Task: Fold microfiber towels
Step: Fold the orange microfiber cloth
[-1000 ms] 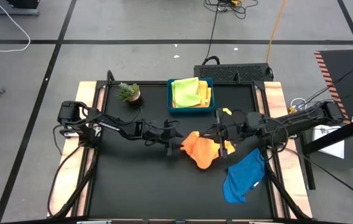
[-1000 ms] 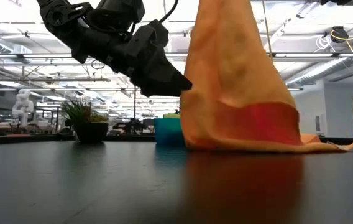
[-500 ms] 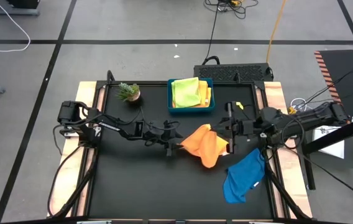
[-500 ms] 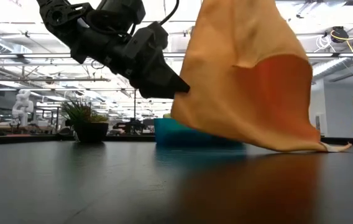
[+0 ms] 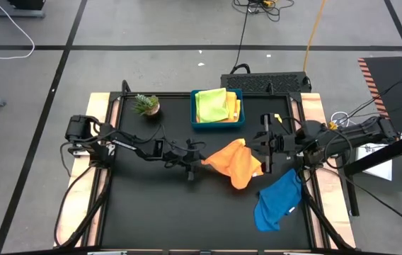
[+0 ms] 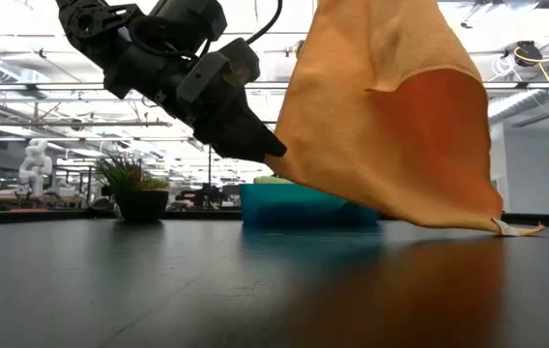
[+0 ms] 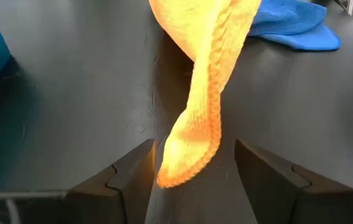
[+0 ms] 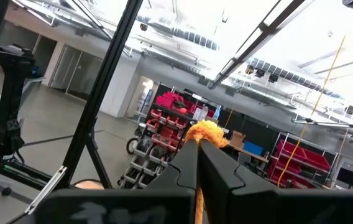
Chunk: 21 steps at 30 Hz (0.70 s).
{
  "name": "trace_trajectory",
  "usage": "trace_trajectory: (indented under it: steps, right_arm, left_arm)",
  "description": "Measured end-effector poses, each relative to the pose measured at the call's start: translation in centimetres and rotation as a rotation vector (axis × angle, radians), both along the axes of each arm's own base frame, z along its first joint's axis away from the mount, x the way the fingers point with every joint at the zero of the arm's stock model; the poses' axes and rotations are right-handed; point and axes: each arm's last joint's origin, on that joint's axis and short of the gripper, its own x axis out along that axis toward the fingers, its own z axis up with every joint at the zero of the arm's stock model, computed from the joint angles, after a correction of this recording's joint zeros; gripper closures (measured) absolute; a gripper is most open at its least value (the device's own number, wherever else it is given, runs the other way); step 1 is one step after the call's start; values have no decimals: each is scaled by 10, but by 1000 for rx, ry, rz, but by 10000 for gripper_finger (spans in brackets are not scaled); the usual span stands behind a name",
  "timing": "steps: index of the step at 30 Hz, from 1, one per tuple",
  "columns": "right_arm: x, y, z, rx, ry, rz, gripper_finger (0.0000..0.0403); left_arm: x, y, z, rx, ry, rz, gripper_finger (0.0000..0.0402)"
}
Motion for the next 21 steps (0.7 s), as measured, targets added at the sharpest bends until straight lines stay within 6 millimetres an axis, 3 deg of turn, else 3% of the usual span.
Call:
trace_trajectory:
  steps: [4,11,16,21]
  right_arm:
    - [0,0,0,0,0,0,403]
    - [1,0,-2,0,22,1,403]
    - [1,0,-2,20,32,9,403]
    - [0,1,-2,23,33,13,403]
  left_arm:
    - [0,1,0,29,2,25,225]
    - [-2,3,-4,53,42,38,384]
    - [-7,3,12,32,10,-28,397]
    - [-36,4,60,78,-19,-7,398]
